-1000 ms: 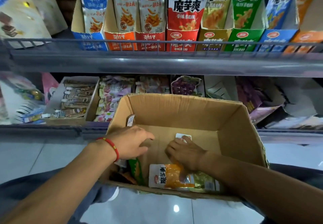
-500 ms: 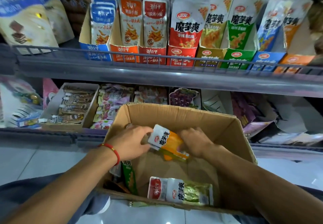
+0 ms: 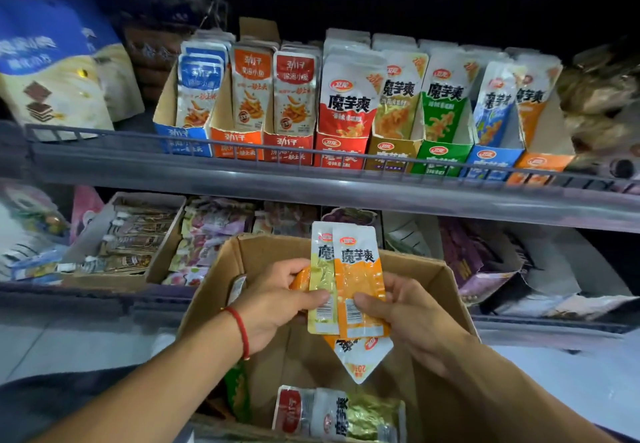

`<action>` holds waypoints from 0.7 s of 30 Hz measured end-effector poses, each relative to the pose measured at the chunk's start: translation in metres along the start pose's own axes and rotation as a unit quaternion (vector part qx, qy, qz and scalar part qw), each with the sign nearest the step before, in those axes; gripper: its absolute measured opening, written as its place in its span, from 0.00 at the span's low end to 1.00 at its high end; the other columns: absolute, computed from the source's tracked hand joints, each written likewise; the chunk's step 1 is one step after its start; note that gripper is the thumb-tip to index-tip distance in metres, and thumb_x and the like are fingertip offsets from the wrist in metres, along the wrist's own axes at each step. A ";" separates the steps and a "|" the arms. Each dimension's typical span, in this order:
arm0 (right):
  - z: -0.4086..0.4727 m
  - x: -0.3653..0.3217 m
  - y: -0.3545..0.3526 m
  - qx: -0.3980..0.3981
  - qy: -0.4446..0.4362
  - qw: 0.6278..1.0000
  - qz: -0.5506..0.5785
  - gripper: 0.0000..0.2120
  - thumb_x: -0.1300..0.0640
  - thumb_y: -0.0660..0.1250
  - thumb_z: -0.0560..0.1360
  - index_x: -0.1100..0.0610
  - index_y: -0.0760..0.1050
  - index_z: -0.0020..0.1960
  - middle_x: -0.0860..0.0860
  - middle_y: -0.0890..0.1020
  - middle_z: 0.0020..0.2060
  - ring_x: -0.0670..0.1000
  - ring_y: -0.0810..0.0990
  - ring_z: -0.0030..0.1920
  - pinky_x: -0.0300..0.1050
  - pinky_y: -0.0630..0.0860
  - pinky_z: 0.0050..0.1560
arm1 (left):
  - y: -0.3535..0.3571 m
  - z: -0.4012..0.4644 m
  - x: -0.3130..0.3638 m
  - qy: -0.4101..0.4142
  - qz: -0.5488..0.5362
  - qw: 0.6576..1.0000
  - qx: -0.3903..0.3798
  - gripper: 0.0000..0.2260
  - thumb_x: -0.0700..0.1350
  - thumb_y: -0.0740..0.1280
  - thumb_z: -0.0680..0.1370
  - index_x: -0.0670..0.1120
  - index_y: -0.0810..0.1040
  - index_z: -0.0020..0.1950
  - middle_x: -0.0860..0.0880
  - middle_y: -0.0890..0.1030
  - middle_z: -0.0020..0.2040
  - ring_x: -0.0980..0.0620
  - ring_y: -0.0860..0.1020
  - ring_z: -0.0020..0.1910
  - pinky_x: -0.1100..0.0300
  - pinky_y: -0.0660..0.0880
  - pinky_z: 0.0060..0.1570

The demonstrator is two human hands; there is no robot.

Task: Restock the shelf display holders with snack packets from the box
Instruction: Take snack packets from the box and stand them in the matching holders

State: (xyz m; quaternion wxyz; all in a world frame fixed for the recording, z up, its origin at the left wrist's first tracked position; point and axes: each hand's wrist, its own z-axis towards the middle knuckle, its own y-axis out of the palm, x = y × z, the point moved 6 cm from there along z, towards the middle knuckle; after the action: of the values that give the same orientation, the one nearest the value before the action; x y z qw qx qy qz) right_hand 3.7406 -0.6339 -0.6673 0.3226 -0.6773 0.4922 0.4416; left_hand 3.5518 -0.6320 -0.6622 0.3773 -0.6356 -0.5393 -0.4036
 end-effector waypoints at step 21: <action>-0.037 -0.063 -0.036 0.268 -0.208 0.854 -0.395 0.11 0.50 0.69 0.77 0.49 0.66 0.46 0.47 0.80 0.32 0.46 0.79 0.32 0.47 0.74 0.34 | 0.030 0.001 0.036 0.075 -0.019 0.997 0.031 0.14 0.33 0.76 0.73 0.45 0.82 0.55 0.46 0.87 0.48 0.47 0.86 0.48 0.52 0.82 0.49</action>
State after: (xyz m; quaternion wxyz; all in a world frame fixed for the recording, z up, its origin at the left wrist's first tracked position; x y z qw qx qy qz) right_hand 3.7776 -0.6308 -0.5949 0.7337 -0.5942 0.2041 0.2588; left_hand 3.5848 -0.6212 -0.6308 0.4289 -0.5813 -0.5333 -0.4402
